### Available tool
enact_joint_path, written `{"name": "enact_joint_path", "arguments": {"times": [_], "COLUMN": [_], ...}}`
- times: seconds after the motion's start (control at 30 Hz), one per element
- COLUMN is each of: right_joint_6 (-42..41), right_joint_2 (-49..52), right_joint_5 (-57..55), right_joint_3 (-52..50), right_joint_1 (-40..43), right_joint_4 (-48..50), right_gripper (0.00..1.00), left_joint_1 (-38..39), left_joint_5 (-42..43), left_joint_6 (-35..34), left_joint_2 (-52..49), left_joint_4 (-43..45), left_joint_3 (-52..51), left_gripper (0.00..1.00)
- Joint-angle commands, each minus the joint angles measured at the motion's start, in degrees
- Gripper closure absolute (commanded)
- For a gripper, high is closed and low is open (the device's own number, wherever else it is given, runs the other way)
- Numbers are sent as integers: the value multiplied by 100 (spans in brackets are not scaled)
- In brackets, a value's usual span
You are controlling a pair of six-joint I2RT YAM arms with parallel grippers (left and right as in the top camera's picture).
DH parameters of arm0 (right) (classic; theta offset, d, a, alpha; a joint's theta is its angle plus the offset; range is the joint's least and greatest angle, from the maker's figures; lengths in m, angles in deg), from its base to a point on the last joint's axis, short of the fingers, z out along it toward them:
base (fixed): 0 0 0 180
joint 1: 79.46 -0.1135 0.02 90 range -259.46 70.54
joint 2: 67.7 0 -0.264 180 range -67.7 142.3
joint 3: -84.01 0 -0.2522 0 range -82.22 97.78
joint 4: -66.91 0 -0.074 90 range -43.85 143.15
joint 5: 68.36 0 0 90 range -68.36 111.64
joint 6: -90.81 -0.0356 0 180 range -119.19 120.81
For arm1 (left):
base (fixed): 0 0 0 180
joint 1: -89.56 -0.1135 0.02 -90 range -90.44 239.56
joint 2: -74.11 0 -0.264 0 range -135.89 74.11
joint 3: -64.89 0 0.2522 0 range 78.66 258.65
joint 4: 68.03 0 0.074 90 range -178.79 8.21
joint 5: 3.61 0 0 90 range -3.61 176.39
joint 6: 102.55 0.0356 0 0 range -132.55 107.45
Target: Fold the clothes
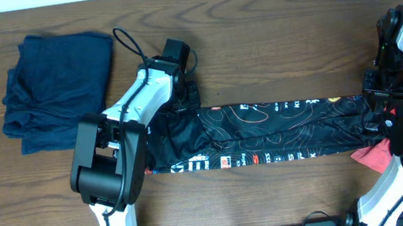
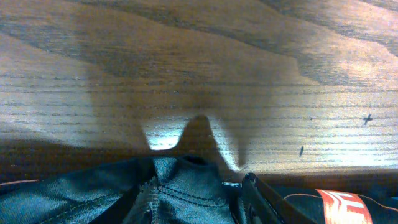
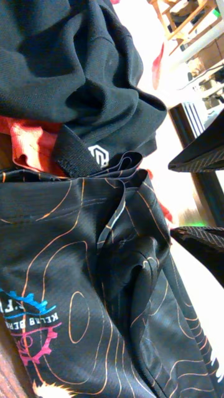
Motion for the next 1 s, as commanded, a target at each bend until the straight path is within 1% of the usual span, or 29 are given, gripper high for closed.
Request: {"name": "enact_joint_path", "arguments": {"times": [0.0,0.07,0.17,0.23,0.27,0.6,0.7,0.87,0.97], "right_joint_6": [2,2,2,2,2,2,0,2,2], "right_joint_2": [-4,-4,-4,-4,-4,-4,-4,-4,-4], "right_joint_5": [13,15,13,13,13,-26,-26,-26,-26], "right_joint_3": [-20,-20,-20,-20,-20,-20,-20,-20,-20], "right_joint_1": [11,11,11,11,11,11,11,13,11], "right_joint_4": [-2,-4,-22,-22,-22,-22,-22,-22,-22], "right_gripper": [73,73,73,73,73,73,74,73,73], "left_joint_1": [33,26,24,26,26,28,79,372,693], "left_joint_5": [-122,-122,-125,-122,-105,-96,212,658,713], "left_joint_6": [-79,-79,-76,-79,-76,-76,-74,-52,-46], "left_joint_2": [-219,-179,-114,-46,-2,767,1008,1102,1102], "left_joint_4": [4,52,66,66,63,-208,-315,-573,-787], "left_joint_3": [-72,-70,13,68,81,85,85,83,79], "left_gripper": [61,70,78,90,94,94,94,94,94]}}
